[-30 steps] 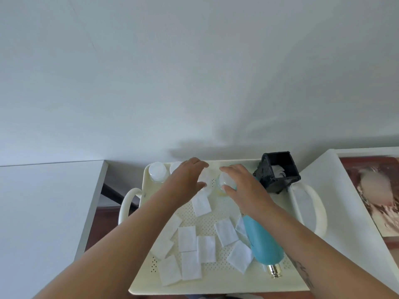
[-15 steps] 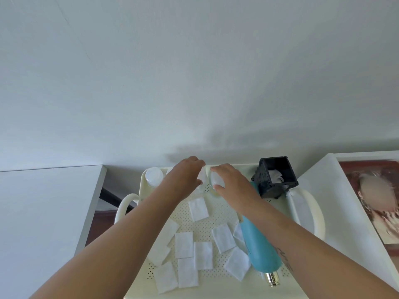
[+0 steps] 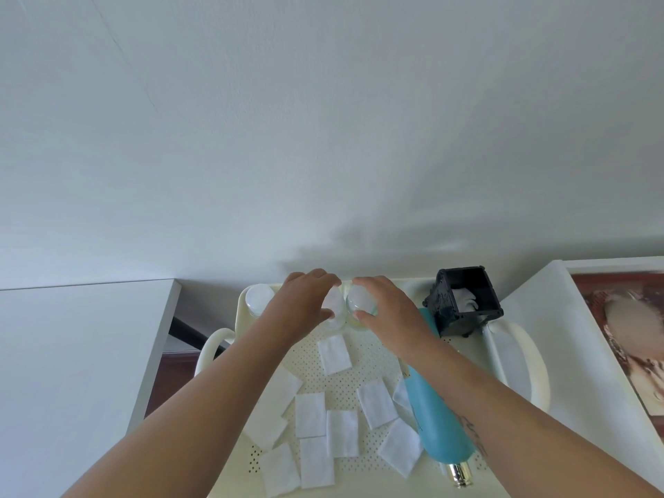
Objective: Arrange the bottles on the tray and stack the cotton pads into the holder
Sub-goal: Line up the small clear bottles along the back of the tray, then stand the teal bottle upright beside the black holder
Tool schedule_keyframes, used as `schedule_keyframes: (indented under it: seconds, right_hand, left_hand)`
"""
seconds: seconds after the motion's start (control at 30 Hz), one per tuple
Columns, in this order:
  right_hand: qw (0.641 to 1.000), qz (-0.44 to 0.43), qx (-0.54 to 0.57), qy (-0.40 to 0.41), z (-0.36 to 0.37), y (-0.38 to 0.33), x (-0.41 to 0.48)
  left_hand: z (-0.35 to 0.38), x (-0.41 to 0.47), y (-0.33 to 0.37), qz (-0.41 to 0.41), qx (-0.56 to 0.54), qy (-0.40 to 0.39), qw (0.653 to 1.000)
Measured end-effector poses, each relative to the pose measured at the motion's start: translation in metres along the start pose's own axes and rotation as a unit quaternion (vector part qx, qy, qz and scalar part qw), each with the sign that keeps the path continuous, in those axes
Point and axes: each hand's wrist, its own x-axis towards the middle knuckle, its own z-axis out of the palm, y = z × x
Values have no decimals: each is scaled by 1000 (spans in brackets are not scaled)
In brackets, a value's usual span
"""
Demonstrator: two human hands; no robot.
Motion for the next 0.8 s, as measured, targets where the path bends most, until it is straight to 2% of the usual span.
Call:
schedule_keyframes:
  seconds: [0.3, 0.4, 0.53, 0.63, 0.8]
  right_hand:
    - [1000, -4, 3, 15, 3, 1, -11]
    - [998, 9, 27, 51, -4, 0, -35]
    - [992, 73, 23, 103, -8, 9, -89]
    - [982, 136, -44, 125, -2, 20, -128]
    - [967, 197, -114, 111, 8, 25, -169]
  left_hand:
    - [5, -4, -7, 18, -33, 14, 999]
    - [9, -6, -3, 41, -21, 29, 999]
    - [19, -8, 12, 66, 15, 51, 996]
    - [31, -4, 23, 80, 66, 57, 993]
    - [43, 0, 24, 90, 116, 52, 988]
